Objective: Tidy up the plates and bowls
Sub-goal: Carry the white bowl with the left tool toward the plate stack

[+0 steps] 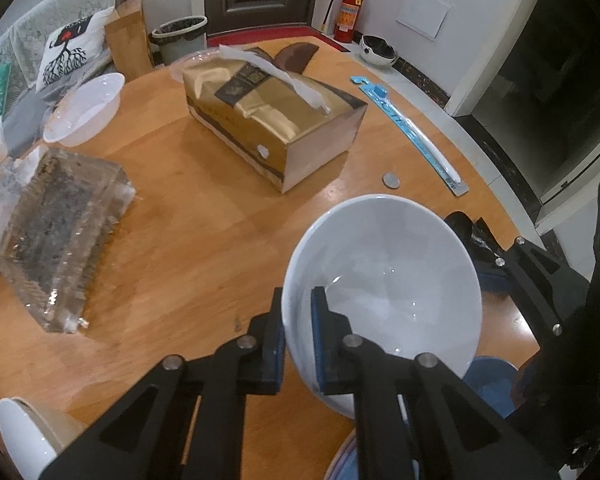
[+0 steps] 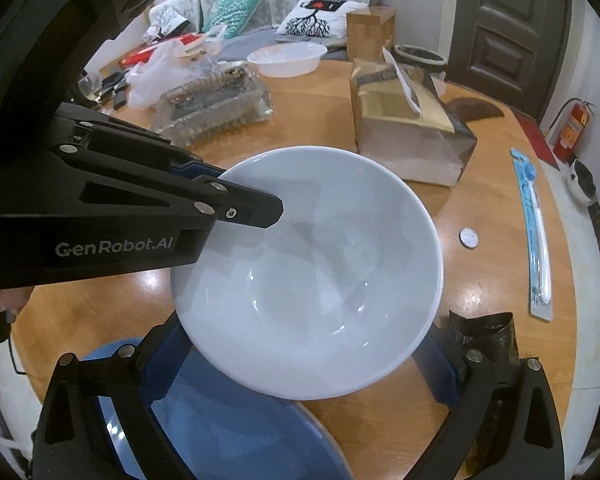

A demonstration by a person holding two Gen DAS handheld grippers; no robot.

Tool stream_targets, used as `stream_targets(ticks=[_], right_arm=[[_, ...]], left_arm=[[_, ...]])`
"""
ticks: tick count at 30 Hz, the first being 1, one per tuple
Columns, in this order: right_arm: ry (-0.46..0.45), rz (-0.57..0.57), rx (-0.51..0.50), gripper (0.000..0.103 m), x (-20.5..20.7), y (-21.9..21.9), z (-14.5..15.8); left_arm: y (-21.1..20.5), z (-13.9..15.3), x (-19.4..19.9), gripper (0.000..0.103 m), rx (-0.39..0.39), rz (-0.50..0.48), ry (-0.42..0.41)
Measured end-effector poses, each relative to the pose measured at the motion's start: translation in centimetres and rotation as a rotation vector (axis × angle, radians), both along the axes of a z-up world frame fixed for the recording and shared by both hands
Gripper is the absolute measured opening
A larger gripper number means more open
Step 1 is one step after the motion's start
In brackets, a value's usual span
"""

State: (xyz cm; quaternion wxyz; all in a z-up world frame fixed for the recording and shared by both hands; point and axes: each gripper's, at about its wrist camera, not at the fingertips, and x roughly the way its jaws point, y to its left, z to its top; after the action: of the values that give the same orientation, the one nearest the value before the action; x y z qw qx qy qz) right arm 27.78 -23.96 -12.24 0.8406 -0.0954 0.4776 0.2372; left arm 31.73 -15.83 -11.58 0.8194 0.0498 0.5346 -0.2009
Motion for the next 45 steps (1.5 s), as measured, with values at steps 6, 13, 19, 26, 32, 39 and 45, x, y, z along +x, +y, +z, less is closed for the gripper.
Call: stream_targets(ticks=[6, 13, 19, 26, 32, 39, 45], right_arm=[[-0.03, 0.013, 0.011, 0.097, -0.9, 1.3, 1.8], [-0.068, 0.045, 0.011, 0.097, -2.5, 4.0, 4.3], [-0.089, 0.07, 0.013, 0.097, -3.7, 6.9, 5.9], [-0.094, 0.117, 0.021, 0.097, -4.9, 10.7, 6.6], [-0.087, 0.148, 0.016, 0.097, -5.1, 14.4, 6.5], [-0.084, 0.19, 0.008, 0.097, -4.9, 18.7, 6.2], [-0.074, 0.223, -0.015, 0.097, -4.7, 22.0, 5.7]], left_arm=[[1.7, 1.9, -1.1, 0.009, -0.005, 0.015, -0.03], [4.4, 4.6, -3.0, 0.009, -0.001, 0.041, -0.071], [7.5, 6.4, -4.8, 0.009, -0.017, 0.083, -0.099], [11.6, 7.2, -6.7, 0.009, -0.006, 0.135, -0.112], [15.2, 7.5, -7.4, 0.009, -0.009, 0.176, -0.124], [20.0, 7.3, -7.7, 0.009, -0.029, 0.233, -0.124], [23.4, 6.5, -7.7, 0.009, -0.042, 0.264, -0.12]])
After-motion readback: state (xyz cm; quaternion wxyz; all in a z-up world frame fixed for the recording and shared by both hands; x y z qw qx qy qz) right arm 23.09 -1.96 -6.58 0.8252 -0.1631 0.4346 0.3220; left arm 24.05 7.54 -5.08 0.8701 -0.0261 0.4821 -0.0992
